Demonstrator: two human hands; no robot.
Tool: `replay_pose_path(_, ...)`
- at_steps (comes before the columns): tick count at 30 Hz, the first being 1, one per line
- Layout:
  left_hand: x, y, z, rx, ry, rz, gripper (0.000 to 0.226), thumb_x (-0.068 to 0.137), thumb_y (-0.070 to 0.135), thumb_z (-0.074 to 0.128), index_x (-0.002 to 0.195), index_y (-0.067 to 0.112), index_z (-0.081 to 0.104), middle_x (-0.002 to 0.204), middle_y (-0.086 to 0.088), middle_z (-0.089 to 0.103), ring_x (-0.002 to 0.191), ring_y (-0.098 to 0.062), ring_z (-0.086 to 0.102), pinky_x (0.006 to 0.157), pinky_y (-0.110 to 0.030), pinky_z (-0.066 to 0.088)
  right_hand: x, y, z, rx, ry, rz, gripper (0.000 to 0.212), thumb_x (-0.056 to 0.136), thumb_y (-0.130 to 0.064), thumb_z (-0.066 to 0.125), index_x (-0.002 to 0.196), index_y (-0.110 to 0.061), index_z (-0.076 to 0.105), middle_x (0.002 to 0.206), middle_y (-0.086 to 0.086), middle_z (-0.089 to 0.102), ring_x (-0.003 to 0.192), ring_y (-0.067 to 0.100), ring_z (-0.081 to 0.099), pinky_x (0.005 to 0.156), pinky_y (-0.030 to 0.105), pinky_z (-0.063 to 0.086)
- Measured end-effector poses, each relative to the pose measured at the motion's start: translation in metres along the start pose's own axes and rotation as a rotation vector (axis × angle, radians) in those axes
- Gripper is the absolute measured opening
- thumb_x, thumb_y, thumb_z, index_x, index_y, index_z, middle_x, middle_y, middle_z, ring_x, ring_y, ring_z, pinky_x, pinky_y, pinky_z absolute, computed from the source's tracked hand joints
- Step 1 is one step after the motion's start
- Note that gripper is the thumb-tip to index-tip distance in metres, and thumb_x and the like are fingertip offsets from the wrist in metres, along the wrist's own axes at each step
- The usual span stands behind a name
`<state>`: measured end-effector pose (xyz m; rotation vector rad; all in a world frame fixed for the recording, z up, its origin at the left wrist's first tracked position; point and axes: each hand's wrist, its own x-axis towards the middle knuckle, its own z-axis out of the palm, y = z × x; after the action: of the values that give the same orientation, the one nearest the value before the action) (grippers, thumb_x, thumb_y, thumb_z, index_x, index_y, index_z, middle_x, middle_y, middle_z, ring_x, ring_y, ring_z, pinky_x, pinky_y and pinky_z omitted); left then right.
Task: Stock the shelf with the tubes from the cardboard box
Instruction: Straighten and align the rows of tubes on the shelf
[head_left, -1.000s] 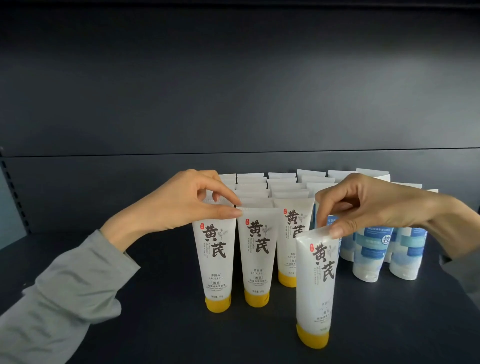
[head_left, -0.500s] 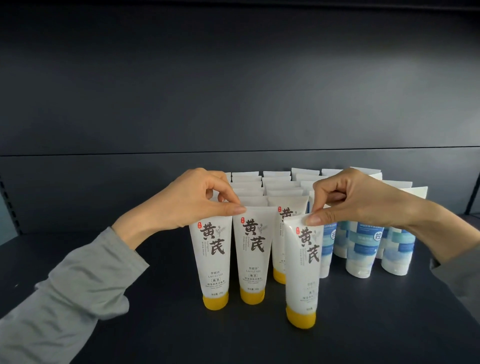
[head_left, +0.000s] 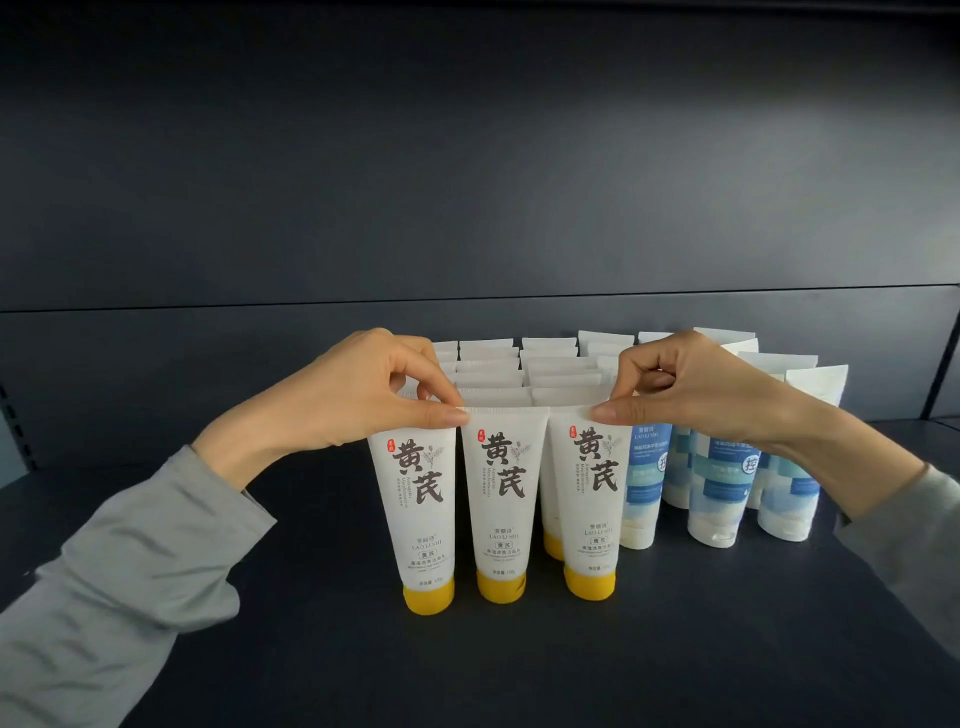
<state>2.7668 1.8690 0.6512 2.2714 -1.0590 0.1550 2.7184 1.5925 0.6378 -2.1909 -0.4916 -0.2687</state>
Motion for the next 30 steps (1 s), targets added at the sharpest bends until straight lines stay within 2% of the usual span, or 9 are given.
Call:
replay_pose_path(2, 0.001, 0.002, -0.001, 0.004, -0.007, 0.008, 0.032, 0.055, 0.063, 0.064, 0.078, 0.043, 0.072, 0.079, 0.011, 0.057, 0.053, -0.006, 0.035, 0.05, -0.016, 0.031, 0.0, -0.001, -0.001, -0.001, -0.024, 0.021, 0.029, 0.057, -0.043, 0.076, 0.062, -0.015, 0.069, 0.07, 0.025, 0.059, 0.063, 0.021, 0.046, 0.066, 0.016, 0.047)
replay_pose_path(6, 0.008, 0.008, 0.005, 0.044, 0.009, 0.018, 0.037, 0.054, 0.069, 0.061, 0.077, 0.043, 0.072, 0.078, 0.012, 0.057, 0.055, -0.004, 0.037, 0.057, -0.022, 0.03, 0.0, -0.001, -0.001, 0.017, -0.057, 0.033, 0.026, 0.062, -0.033, 0.074, 0.066, -0.008, 0.067, 0.06, -0.005, 0.067, 0.057, 0.003, 0.06, 0.064, 0.008, 0.047)
replay_pose_path(13, 0.018, 0.011, 0.016, 0.112, 0.047, 0.018, 0.028, 0.062, 0.062, 0.065, 0.072, 0.037, 0.073, 0.071, 0.018, 0.056, 0.059, 0.002, 0.045, 0.061, -0.026, 0.029, -0.001, 0.003, -0.002, 0.021, -0.03, 0.049, 0.027, 0.059, -0.039, 0.074, 0.067, -0.014, 0.068, 0.077, 0.002, 0.074, 0.076, 0.014, 0.071, 0.068, 0.009, 0.051)
replay_pose_path(17, 0.018, 0.009, 0.021, 0.064, 0.069, 0.05, 0.018, 0.068, 0.053, 0.069, 0.07, 0.035, 0.073, 0.069, 0.019, 0.056, 0.06, 0.001, 0.046, 0.063, -0.026, 0.031, -0.002, 0.004, -0.005, -0.047, -0.014, 0.034, 0.036, 0.056, -0.051, 0.073, 0.075, -0.021, 0.071, 0.093, 0.026, 0.066, 0.089, 0.04, 0.06, 0.086, 0.038, 0.053)
replay_pose_path(19, 0.018, 0.008, 0.021, 0.046, 0.066, 0.044, 0.025, 0.064, 0.058, 0.066, 0.071, 0.036, 0.073, 0.069, 0.019, 0.056, 0.061, 0.001, 0.047, 0.064, -0.026, 0.034, -0.003, 0.002, -0.007, -0.073, 0.006, 0.034, 0.038, 0.059, -0.055, 0.07, 0.08, -0.023, 0.073, 0.098, 0.031, 0.059, 0.084, 0.038, 0.058, 0.09, 0.04, 0.049)
replay_pose_path(22, 0.019, 0.008, 0.016, 0.05, 0.025, 0.021, 0.029, 0.061, 0.06, 0.063, 0.073, 0.037, 0.074, 0.068, 0.023, 0.056, 0.059, 0.005, 0.048, 0.059, -0.019, 0.03, -0.002, -0.004, -0.015, -0.006, 0.13, -0.017, 0.03, 0.073, -0.046, 0.063, 0.082, -0.019, 0.073, 0.059, -0.003, 0.063, 0.056, -0.003, 0.051, 0.053, 0.007, 0.042)
replay_pose_path(24, 0.02, 0.01, 0.012, 0.077, -0.02, 0.01, 0.033, 0.058, 0.064, 0.062, 0.075, 0.038, 0.074, 0.069, 0.025, 0.056, 0.057, 0.007, 0.048, 0.055, -0.013, 0.029, 0.003, -0.006, -0.027, 0.017, 0.251, -0.008, 0.029, 0.075, -0.046, 0.061, 0.079, -0.02, 0.072, 0.043, -0.013, 0.04, 0.041, 0.003, 0.033, 0.043, 0.007, 0.027)
replay_pose_path(26, 0.023, 0.013, 0.007, 0.106, -0.034, 0.005, 0.038, 0.056, 0.069, 0.059, 0.076, 0.04, 0.074, 0.07, 0.026, 0.056, 0.056, 0.006, 0.047, 0.054, -0.014, 0.029, 0.008, -0.008, -0.042, 0.06, 0.346, -0.008, 0.028, 0.072, -0.047, 0.063, 0.075, -0.021, 0.073, 0.045, -0.01, 0.027, 0.044, 0.006, 0.02, 0.042, 0.013, 0.022)
replay_pose_path(30, 0.034, 0.028, -0.008, 0.132, 0.007, 0.039, 0.04, 0.06, 0.069, 0.056, 0.079, 0.039, 0.074, 0.069, 0.024, 0.058, 0.054, 0.005, 0.048, 0.056, -0.017, 0.032, 0.017, -0.01, -0.074, 0.06, 0.396, -0.033, 0.032, 0.068, -0.05, 0.064, 0.078, -0.022, 0.072, 0.044, -0.014, 0.034, 0.047, 0.009, 0.019, 0.039, 0.014, 0.021)
